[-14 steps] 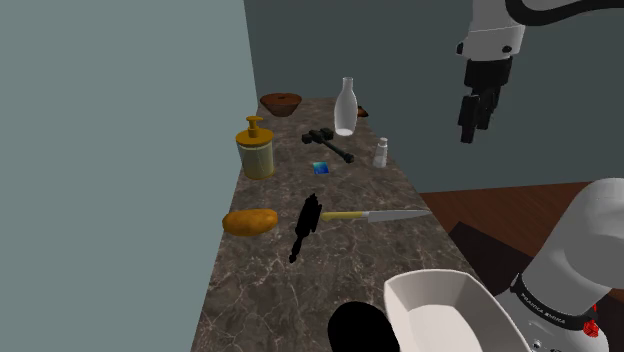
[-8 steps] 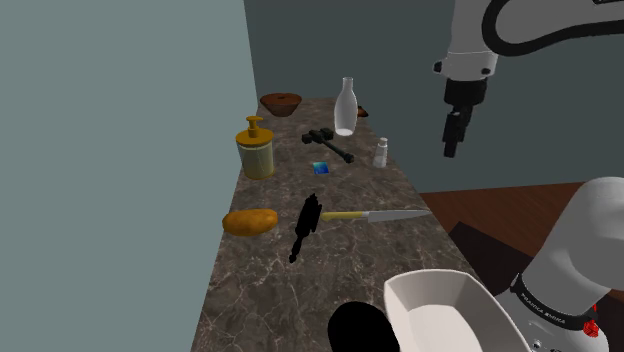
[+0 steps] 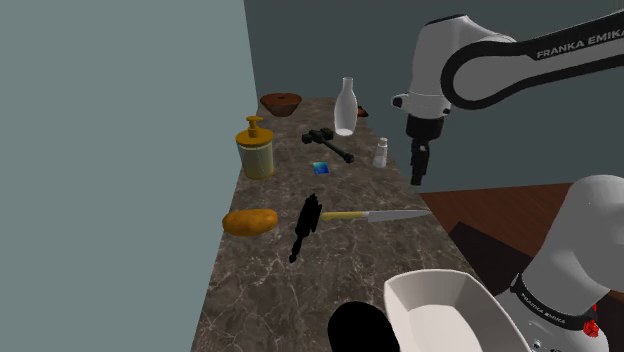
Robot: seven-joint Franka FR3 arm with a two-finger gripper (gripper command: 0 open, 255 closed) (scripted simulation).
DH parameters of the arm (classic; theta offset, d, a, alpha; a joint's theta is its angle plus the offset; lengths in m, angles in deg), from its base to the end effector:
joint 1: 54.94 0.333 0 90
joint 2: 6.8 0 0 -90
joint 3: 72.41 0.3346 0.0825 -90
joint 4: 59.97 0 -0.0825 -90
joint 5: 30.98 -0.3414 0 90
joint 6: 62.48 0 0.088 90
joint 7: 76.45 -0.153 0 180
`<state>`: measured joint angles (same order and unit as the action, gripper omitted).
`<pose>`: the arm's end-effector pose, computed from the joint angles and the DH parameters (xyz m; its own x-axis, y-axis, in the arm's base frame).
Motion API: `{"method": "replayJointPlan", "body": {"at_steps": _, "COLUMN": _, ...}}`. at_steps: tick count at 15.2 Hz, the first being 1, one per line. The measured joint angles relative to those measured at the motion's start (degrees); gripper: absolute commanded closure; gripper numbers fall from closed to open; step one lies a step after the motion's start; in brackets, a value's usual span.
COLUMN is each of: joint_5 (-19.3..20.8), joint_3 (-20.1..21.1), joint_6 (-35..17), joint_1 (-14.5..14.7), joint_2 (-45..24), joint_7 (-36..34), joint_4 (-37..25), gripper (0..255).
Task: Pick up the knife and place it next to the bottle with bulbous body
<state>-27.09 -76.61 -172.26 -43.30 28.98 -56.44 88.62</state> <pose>0.2967 0.0305 0.4384 0.8670 0.4950 -0.0573 0.4958 -0.8684 0.0001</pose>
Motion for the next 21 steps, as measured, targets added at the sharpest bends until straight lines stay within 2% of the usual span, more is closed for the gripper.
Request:
{"method": "replayJointPlan", "body": {"at_steps": 10, "joint_5": -2.1, "joint_3": 0.0, "joint_6": -21.7, "joint_1": 9.1, "joint_2": -14.2, "joint_7": 15.1, "joint_4": 3.4, "gripper": 0}}
{"method": "replayJointPlan", "body": {"at_steps": 17, "joint_5": -2.4, "joint_3": -0.1, "joint_6": -28.2, "joint_1": 9.7, "joint_2": -18.6, "joint_7": 16.0, "joint_4": 5.4, "gripper": 0}}
{"method": "replayJointPlan", "body": {"at_steps": 21, "joint_5": -2.4, "joint_3": -0.2, "joint_6": -29.1, "joint_1": 9.7, "joint_2": -19.1, "joint_7": 16.1, "joint_4": 5.6, "gripper": 0}}
